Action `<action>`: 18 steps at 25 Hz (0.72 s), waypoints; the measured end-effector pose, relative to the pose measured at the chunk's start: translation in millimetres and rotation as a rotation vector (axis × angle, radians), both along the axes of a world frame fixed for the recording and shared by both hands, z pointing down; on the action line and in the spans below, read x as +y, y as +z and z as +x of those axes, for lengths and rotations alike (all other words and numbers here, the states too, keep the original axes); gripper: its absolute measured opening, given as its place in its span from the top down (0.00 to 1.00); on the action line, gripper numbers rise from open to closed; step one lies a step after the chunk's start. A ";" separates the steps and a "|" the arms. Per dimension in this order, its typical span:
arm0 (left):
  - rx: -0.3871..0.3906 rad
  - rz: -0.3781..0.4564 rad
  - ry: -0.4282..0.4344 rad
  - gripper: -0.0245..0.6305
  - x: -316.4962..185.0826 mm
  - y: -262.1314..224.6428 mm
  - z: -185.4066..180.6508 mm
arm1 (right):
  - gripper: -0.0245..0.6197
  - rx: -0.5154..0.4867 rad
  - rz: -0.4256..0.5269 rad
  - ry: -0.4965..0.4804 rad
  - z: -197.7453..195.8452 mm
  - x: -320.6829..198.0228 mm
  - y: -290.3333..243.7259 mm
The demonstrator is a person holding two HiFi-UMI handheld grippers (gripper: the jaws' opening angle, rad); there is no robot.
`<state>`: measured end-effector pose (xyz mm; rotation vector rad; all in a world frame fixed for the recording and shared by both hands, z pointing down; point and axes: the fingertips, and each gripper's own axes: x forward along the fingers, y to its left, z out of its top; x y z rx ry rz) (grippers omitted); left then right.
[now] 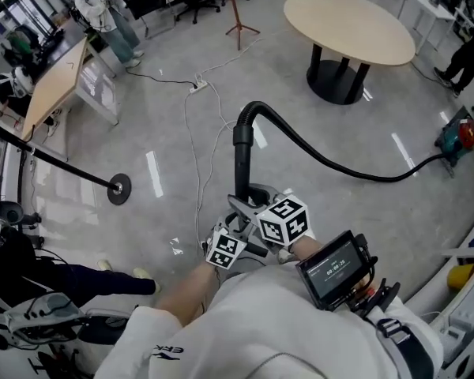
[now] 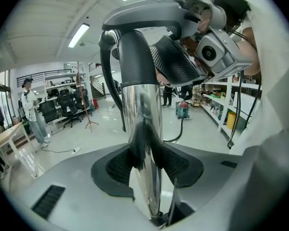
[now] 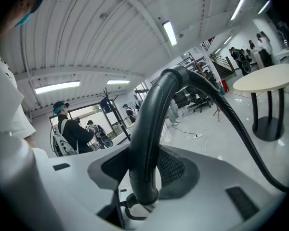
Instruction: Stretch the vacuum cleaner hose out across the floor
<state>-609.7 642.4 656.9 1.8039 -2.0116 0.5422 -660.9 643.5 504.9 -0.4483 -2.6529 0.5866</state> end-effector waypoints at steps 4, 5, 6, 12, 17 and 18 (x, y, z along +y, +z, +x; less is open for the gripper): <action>0.009 0.006 0.082 0.72 20.3 17.7 1.2 | 0.71 0.003 0.005 0.089 0.5 15.3 13.3; 0.007 0.009 0.101 0.72 24.0 19.1 1.8 | 0.71 0.003 0.005 0.107 1.4 18.6 16.6; 0.006 0.012 0.119 0.72 27.0 21.6 3.1 | 0.71 0.003 0.006 0.124 3.1 21.0 20.2; 0.006 0.014 0.242 0.72 62.5 30.7 11.1 | 0.71 0.011 0.015 0.248 13.7 50.3 26.4; 0.012 0.024 0.354 0.72 95.0 27.3 32.5 | 0.71 0.019 0.011 0.347 33.9 77.6 25.8; 0.013 0.027 0.376 0.72 99.6 25.2 39.3 | 0.71 0.020 0.010 0.367 40.5 81.6 26.8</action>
